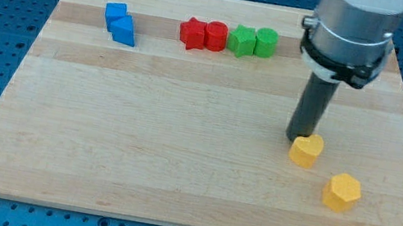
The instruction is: Place the yellow heart to the top left of yellow hexagon
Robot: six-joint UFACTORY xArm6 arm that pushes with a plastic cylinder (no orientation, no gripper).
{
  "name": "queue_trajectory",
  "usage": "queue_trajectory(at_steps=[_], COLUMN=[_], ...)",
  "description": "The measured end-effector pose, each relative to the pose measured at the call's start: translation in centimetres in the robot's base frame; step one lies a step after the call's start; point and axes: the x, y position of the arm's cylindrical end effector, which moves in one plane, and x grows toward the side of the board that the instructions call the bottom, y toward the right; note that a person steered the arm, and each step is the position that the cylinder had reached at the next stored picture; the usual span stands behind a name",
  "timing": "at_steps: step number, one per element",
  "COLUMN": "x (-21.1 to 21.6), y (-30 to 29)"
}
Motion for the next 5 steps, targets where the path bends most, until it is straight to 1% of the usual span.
queue_trajectory(at_steps=[1,2,4,5], x=[0.9,1.2,1.9,3.5], y=[1.3,1.3,-0.6,-0.7])
